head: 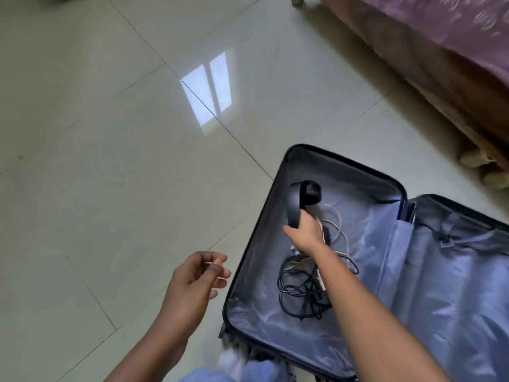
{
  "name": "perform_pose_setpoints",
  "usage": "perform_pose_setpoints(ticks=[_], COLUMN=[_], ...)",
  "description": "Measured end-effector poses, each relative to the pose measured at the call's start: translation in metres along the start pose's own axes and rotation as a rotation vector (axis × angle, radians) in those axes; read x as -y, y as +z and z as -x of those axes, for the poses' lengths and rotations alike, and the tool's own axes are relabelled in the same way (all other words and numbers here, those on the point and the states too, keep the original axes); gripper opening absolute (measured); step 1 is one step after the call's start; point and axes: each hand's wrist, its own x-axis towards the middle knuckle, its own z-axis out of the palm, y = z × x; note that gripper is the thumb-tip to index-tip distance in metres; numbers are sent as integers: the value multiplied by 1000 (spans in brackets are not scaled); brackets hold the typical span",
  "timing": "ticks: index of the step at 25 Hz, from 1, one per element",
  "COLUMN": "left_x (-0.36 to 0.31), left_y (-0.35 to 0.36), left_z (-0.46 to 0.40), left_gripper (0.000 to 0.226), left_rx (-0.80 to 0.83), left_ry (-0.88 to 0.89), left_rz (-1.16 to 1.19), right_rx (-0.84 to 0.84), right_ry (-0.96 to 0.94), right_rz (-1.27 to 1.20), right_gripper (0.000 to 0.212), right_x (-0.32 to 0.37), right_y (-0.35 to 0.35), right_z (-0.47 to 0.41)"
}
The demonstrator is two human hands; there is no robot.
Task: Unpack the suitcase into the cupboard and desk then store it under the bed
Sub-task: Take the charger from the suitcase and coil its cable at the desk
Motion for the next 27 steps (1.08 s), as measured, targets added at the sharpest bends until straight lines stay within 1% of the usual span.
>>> perform_pose_setpoints(ticks=[2, 3, 4, 6, 7, 9, 11, 14, 15, 16, 18, 20, 23, 25, 27], left_x=[-26, -42, -59, -97, -117, -163, -196, -218, -219, -220, -217, -209, -197, -184, -168], left_y=[-7, -13, -21, -39, -49, -79, -115, -185, -211, -236, -293, -354, -449, -512, -577], left_z=[32, 51, 70, 110, 132, 193, 260, 346, 369, 390, 431, 467, 508, 523, 536], left_gripper=[14, 13, 13, 13, 13, 15, 16, 12, 19, 30, 53, 58, 59, 49, 37], left_rx=[18, 23, 14, -8, -11, -30, -67, -232, -304, -367, -496, -623, -891, -1020, -1098], left_ry=[16, 32, 49, 91, 128, 204, 297, 490, 533, 565, 642, 740, 856, 892, 886], left_rz=[-7, -12, -14, -39, -69, -117, -149, -183, -181, -165, -122, -25, 141, 228, 356], right_rx=[-250, -356, -416, -411, -383, -313, -240, -53, 31, 117, 299, 469, 734, 839, 870], right_ry=[16, 43, 79, 95, 45, -141, -386, -834, -971, -1090, -1280, -1413, -1514, -1548, -1552], right_rz=[-321, -433, -494, -486, -447, -330, -158, 8, 51, 83, 93, 43, -81, -158, -217], right_gripper=[26, 23, 27, 36, 37, 38, 40, 34, 31, 27, 21, 21, 18, 26, 37], right_x=[10, 19, 31, 63, 80, 134, 199, 309, 346, 380, 454, 521, 607, 655, 699], right_y=[-33, -55, -80, -127, -149, -204, -249, -288, -293, -294, -289, -269, -218, -170, -109], right_z=[55, 85, 112, 166, 193, 260, 337, 441, 472, 500, 559, 615, 685, 725, 763])
